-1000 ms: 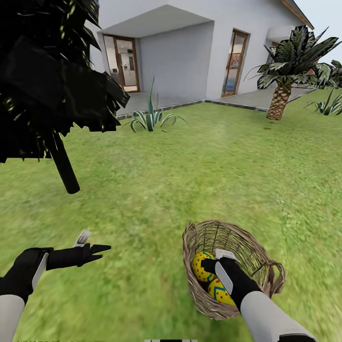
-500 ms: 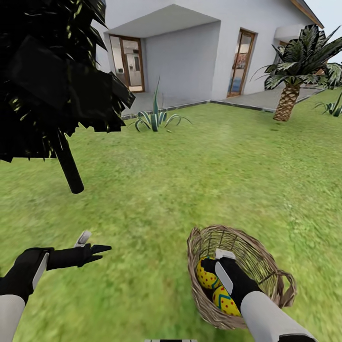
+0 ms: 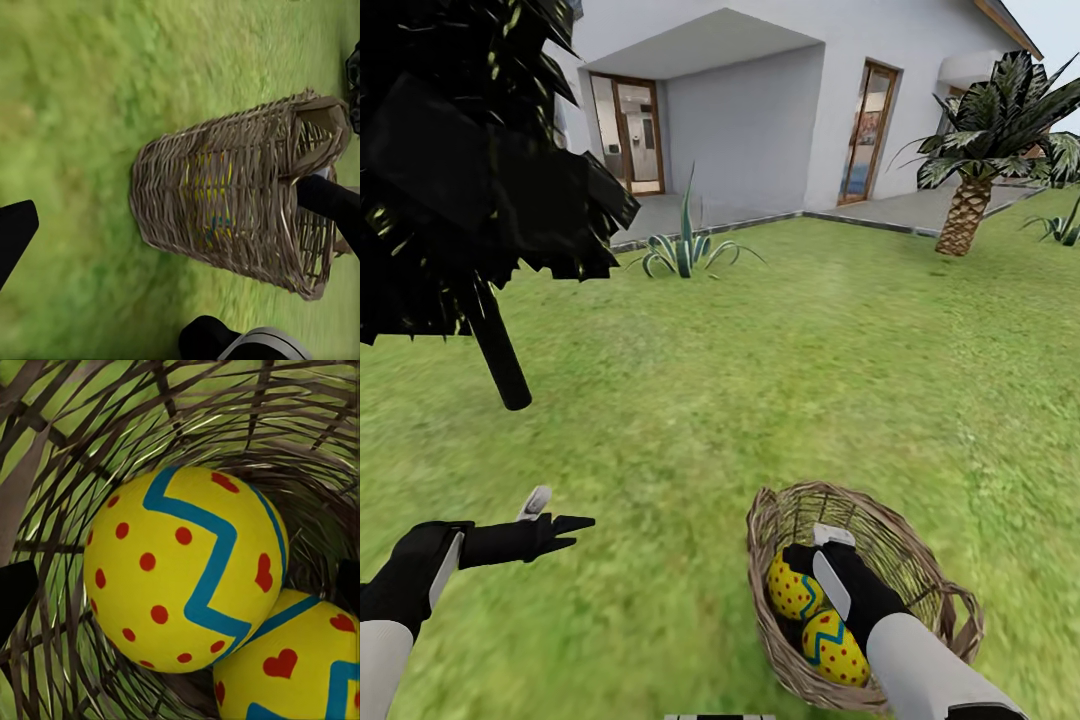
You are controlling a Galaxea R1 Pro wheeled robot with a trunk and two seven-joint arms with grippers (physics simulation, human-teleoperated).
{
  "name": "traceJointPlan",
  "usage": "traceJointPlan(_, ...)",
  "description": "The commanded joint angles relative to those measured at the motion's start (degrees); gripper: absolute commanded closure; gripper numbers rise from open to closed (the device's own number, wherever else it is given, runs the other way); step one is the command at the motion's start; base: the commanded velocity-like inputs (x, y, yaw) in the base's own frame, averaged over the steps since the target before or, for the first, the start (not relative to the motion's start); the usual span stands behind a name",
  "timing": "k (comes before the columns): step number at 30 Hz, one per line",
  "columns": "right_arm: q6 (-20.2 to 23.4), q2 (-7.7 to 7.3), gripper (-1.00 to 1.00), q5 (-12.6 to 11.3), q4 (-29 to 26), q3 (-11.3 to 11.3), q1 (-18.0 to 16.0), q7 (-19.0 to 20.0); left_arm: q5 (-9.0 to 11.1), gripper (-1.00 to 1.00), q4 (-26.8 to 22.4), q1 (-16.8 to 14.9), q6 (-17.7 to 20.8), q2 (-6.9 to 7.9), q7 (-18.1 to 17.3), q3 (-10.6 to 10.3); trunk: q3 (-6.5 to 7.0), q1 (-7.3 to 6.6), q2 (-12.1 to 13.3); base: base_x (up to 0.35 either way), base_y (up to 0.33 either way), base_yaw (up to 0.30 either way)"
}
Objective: Take the three Easter eggs out of the wicker basket on the lawn in the garden, then place them on the lawn next to a single tree (choose any tree) so that all three eggs are next to the same tree and none are left in the basket.
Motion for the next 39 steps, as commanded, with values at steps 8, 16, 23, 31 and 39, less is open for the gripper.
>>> traceJointPlan(8, 0.2, 0.00, -1.00, -0.6, -0.1, 0.2, 0.0, -0.4, -0.3, -1.00, 0.0, 0.0, 0.5, -0.09, -0.3, 0.1, -0.05, -0.01, 0.0, 0.023, -0.006, 0.000)
traceJointPlan(16, 0.2, 0.00, -1.00, -0.6, -0.1, 0.3, 0.0, -0.4, -0.3, -1.00, 0.0, 0.0, 0.5, -0.09, -0.3, 0.1, -0.05, -0.01, 0.0, 0.086, 0.000, 0.000)
traceJointPlan(23, 0.2, 0.00, -1.00, -0.6, -0.1, 0.4, 0.0, -0.4, -0.2, -1.00, 0.0, 0.0, 0.4, -0.06, -0.4, 0.1, -0.05, -0.01, 0.0, 0.004, 0.000, 0.000)
traceJointPlan(31, 0.2, 0.00, -1.00, -0.6, -0.1, 0.4, 0.0, -0.4, -0.2, -1.00, 0.0, 0.0, 0.4, -0.07, -0.4, 0.1, -0.94, 0.09, -0.1, 0.000, 0.000, 0.000)
traceJointPlan(39, 0.2, 0.00, -1.00, -0.6, -0.2, 0.3, 0.0, -0.4, -0.2, -1.00, 0.0, 0.0, 0.4, -0.06, -0.4, 0.1, -2.27, 0.25, -0.2, 0.000, 0.000, 0.000)
